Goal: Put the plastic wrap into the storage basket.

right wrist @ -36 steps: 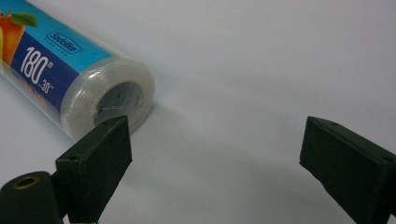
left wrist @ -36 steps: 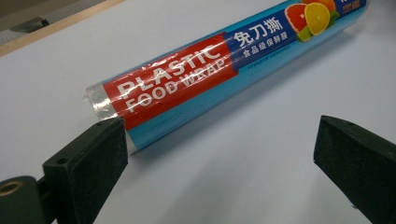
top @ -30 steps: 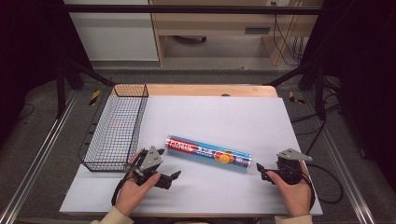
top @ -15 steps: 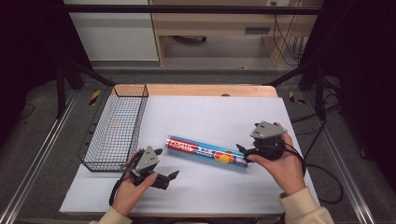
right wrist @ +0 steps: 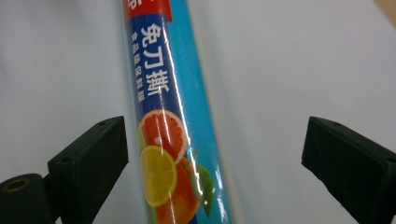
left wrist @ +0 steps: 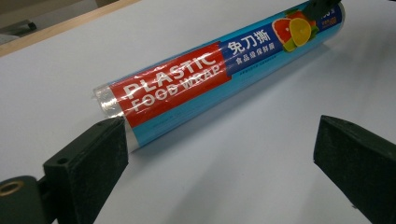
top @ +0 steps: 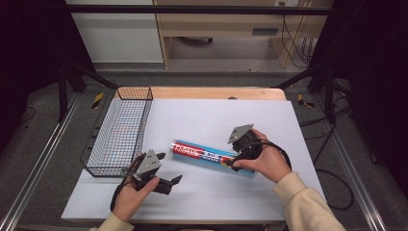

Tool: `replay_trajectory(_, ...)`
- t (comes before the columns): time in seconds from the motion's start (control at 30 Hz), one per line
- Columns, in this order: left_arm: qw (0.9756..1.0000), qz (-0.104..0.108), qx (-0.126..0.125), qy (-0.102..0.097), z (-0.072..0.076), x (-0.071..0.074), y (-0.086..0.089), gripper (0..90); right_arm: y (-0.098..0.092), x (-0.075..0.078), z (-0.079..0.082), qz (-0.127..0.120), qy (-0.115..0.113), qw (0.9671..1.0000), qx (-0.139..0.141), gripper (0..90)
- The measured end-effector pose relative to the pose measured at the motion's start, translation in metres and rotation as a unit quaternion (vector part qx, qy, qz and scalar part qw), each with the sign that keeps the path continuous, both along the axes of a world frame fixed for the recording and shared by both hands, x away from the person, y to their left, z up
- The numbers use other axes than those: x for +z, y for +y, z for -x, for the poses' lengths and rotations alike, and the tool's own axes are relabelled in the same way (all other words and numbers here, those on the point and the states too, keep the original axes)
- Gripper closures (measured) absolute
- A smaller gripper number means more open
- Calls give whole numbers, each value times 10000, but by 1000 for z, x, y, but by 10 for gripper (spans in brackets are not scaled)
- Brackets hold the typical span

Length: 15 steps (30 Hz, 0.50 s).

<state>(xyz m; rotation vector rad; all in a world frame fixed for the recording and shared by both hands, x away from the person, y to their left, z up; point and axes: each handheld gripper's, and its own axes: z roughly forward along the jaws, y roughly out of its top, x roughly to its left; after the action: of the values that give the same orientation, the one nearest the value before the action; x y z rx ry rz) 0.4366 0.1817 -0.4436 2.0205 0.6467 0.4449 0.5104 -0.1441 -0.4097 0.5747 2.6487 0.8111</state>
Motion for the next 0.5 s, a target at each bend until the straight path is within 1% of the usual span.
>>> replay_trajectory(0.03,10000,-12,-5,6,0,0,0,31,2,-4,-1,30,34,10000,50,88)
replay_trajectory(0.07,10000,-17,-8,5,0,0,0,31,4,-8,-2,2,43,10000,57,92)
replay_trajectory(0.1,10000,-24,-20,-4,0,0,-1,31,6,-14,-5,-9,113,9999,67,103)
replay_trajectory(0.13,10000,-24,-20,-4,0,0,-1,31,6,-14,-5,-9,113,9999,67,103)
replay_trajectory(0.17,10000,-36,-37,-3,0,0,-1,31,7,-17,-6,5,194,9998,103,104)
replay_trajectory(0.23,9999,-85,-61,-7,1,0,-1,32,11,-27,-7,148,337,9990,268,108)
replay_trajectory(0.27,9999,-96,-60,-3,1,-1,-1,32,12,-30,-7,162,417,9986,280,117)
replay_trajectory(0.33,9999,-97,-70,2,1,-1,-1,32,14,-33,-8,224,502,9979,344,125)
replay_trajectory(0.37,9999,-101,-73,3,1,-1,-1,32,15,-35,-8,269,547,9976,328,130)
replay_trajectory(0.5,9999,-116,-77,3,1,-1,-1,33,18,-39,-10,387,627,9962,453,193)
